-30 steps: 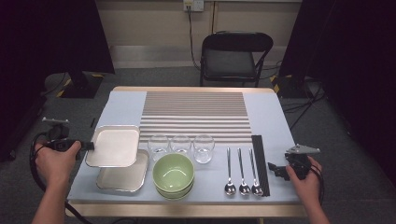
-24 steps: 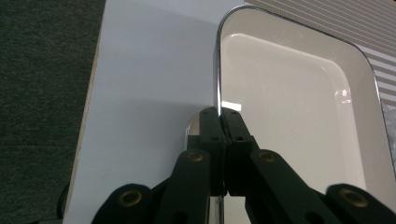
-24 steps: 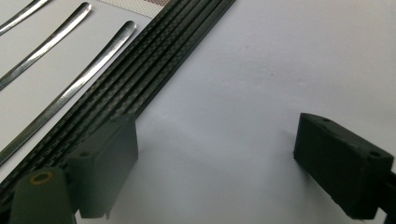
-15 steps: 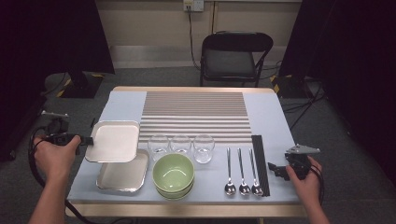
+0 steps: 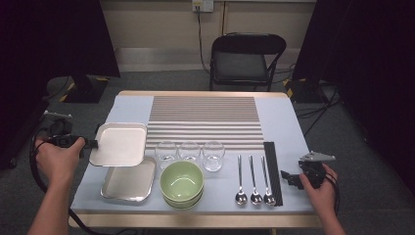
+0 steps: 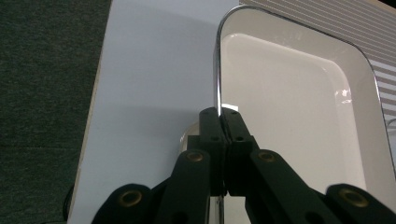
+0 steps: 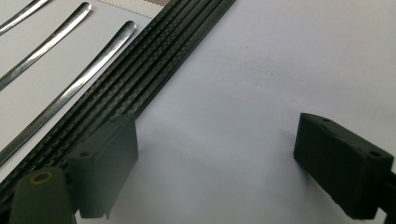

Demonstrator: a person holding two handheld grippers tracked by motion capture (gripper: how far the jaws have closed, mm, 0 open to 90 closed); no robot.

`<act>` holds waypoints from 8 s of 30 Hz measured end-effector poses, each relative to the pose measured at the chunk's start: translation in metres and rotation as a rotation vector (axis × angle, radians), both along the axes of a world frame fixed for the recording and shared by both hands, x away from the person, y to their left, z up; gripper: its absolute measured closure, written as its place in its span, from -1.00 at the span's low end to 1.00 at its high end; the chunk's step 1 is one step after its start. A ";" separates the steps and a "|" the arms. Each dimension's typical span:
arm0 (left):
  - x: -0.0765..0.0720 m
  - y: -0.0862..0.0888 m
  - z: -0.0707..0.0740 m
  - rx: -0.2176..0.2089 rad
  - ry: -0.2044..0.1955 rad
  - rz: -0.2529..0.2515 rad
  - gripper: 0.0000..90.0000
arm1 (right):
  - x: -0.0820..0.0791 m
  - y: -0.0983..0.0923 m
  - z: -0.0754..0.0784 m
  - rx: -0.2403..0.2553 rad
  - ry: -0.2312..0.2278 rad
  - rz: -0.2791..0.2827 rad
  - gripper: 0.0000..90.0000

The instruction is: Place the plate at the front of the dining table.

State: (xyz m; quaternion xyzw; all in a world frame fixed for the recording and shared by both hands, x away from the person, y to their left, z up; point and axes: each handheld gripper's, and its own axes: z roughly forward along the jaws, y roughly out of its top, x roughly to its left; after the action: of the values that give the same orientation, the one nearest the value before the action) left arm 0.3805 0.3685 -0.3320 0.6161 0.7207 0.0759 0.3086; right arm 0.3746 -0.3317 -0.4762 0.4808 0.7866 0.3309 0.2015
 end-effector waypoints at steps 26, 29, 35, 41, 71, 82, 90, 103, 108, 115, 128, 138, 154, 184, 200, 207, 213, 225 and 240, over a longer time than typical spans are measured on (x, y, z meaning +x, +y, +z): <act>0.012 -0.011 0.023 -0.005 -0.004 -0.010 0.98 | 0.000 0.000 0.000 0.001 0.001 0.001 -0.72; 0.014 -0.012 0.026 0.006 0.000 -0.009 0.98 | 0.000 0.000 0.000 0.000 0.000 0.000 -0.72; 0.017 -0.016 0.032 0.013 -0.006 -0.009 0.98 | 0.000 0.000 0.000 0.001 0.001 0.001 -0.72; 0.019 -0.018 0.036 0.008 -0.001 -0.013 0.98 | 0.000 0.000 0.000 0.001 0.001 0.001 -0.72; 0.039 -0.035 0.061 -0.013 -0.035 -0.010 0.98 | 0.000 0.000 0.000 0.002 0.001 0.000 -0.72; 0.047 -0.048 0.067 0.008 -0.047 -0.025 0.98 | 0.000 0.000 0.000 0.002 -0.001 0.001 -0.72; 0.054 -0.058 0.066 -0.011 -0.056 -0.022 0.99 | 0.000 0.000 0.000 0.001 -0.001 0.001 -0.72; 0.064 -0.072 0.063 -0.004 -0.071 -0.032 0.98 | 0.000 0.000 0.000 0.001 -0.002 0.002 -0.72; 0.068 -0.078 0.060 0.005 -0.080 -0.047 0.98 | 0.000 0.000 0.000 0.001 -0.002 0.002 -0.72; 0.072 -0.085 0.060 -0.006 -0.074 -0.055 0.98 | 0.000 0.000 0.000 0.001 -0.002 0.001 -0.72; 0.081 -0.098 0.063 -0.012 -0.069 -0.065 0.99 | 0.000 0.000 0.000 -0.003 -0.006 0.002 -0.72; 0.085 -0.102 0.062 -0.029 -0.068 -0.076 0.99 | 0.000 0.000 0.000 -0.001 -0.003 0.001 -0.72; 0.096 -0.118 0.063 -0.024 -0.051 -0.078 0.99 | 0.000 0.000 0.000 -0.003 -0.007 0.002 -0.72; 0.109 -0.138 0.066 -0.041 -0.056 -0.075 0.99 | 0.000 0.000 0.000 -0.002 -0.005 0.002 -0.72; 0.117 -0.150 0.066 -0.039 -0.057 -0.094 0.99 | 0.000 0.000 0.000 -0.002 -0.004 0.002 -0.72; 0.121 -0.154 0.064 -0.042 -0.050 -0.093 0.99 | 0.000 0.000 0.000 -0.003 -0.005 0.002 -0.72; 0.124 -0.155 0.062 -0.044 -0.050 -0.087 0.99 | 0.000 0.000 0.000 -0.004 -0.007 0.002 -0.72; 0.129 -0.164 0.059 -0.047 -0.049 -0.107 0.99 | 0.000 0.000 0.000 -0.004 -0.006 0.002 -0.72; 0.136 -0.178 0.058 -0.056 -0.048 -0.117 0.99 | 0.000 0.000 0.000 -0.004 -0.006 0.002 -0.72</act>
State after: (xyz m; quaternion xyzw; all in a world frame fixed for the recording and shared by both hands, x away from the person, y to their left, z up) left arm 0.5164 0.1901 -0.2744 0.6462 0.6778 0.0522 0.3467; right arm 0.3747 -0.3317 -0.4765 0.4787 0.7870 0.3309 0.2046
